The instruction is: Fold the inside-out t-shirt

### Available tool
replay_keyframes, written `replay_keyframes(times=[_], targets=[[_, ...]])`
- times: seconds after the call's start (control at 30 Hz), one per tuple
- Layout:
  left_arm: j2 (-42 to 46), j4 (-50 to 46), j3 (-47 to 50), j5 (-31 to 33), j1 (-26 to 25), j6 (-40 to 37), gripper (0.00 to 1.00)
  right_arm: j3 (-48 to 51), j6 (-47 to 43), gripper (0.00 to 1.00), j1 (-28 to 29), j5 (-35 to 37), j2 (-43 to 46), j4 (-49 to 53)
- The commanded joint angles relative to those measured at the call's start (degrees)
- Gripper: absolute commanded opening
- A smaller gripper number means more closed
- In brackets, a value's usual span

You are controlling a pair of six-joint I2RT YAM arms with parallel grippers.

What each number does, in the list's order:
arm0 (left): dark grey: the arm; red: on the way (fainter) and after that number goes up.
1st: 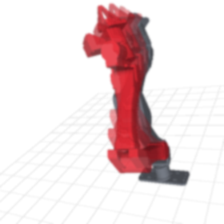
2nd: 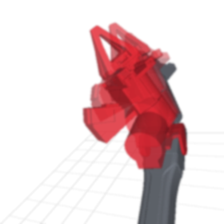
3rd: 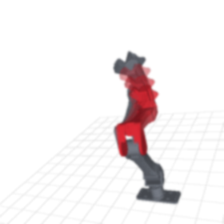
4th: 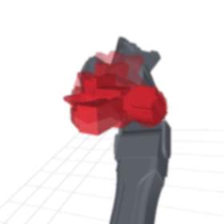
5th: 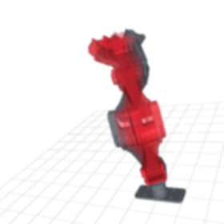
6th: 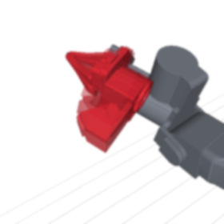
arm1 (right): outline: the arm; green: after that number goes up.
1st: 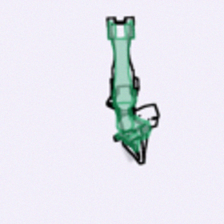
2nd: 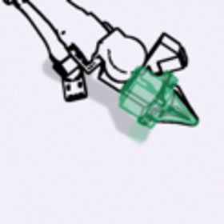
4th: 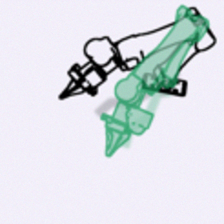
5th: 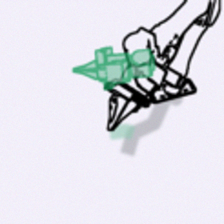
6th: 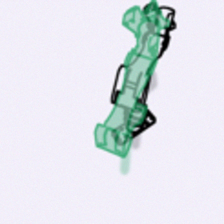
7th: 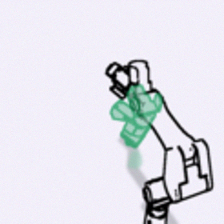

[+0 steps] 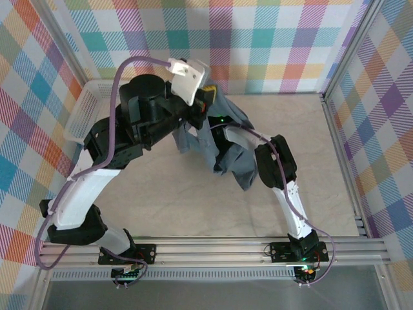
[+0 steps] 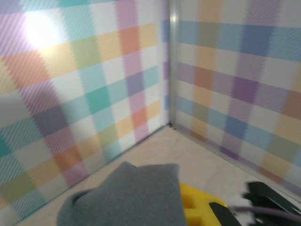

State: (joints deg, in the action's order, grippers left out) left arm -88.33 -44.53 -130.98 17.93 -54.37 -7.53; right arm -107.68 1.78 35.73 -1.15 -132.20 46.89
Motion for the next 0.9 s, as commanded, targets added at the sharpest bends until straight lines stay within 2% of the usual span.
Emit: replay_keyframes(times=[0.0,0.03,0.13,0.23,0.37,0.4,0.47,0.53,0.6,0.67,0.73,0.8,0.87], targets=[[-5.1,-6.3,-4.6,5.7,13.2,11.7,0.0,8.0,1.0,0.0,1.0,-12.0,8.8,-2.2],[-6.2,-8.1,-3.7,3.6,19.0,15.1,0.0,12.3,1.7,0.0,1.1,-15.1,14.4,-6.2],[-9.3,-8.8,5.0,-2.9,31.5,20.9,0.0,23.1,4.2,0.0,1.5,-21.7,28.6,-16.1],[-12.6,-7.5,16.5,-12.2,38.9,25.3,0.0,30.2,5.8,0.0,1.7,-23.5,39.8,-23.1],[-11.3,6.1,38.8,-23.7,40.9,28.3,0.0,30.7,6.6,0.0,1.5,-17.7,49.4,-24.1],[-9.6,10.8,45.4,-26.8,40.9,29.8,0.0,30.3,7.5,0.0,1.5,-14.1,51.4,-24.8],[-6.1,18.0,55.2,-30.9,40.9,32.5,0.0,29.0,8.8,0.0,1.2,-7.1,53.5,-24.9],[-2.2,21.9,62.7,-32.3,40.9,33.7,0.0,28.0,7.8,0.0,1.1,-3.6,55.3,-25.6],[1.8,20.8,67.2,-31.0,40.9,32.5,0.17,29.3,5.9,0.0,1.1,-5.0,57.9,-28.7],[6.2,18.7,69.0,-30.2,40.9,30.1,0.41,32.3,4.4,0.0,1.1,-8.4,59.4,-30.5],[11.5,19.5,69.9,-33.3,40.8,28.0,0.62,37.1,3.9,0.0,1.1,-13.1,60.5,-32.5],[14.1,21.0,69.0,-40.8,39.8,25.6,0.72,42.1,5.2,0.0,1.2,-16.7,61.6,-35.2],[14.7,20.3,66.1,-45.6,36.0,21.0,0.81,45.7,5.2,0.0,1.1,-19.9,62.2,-37.4]])
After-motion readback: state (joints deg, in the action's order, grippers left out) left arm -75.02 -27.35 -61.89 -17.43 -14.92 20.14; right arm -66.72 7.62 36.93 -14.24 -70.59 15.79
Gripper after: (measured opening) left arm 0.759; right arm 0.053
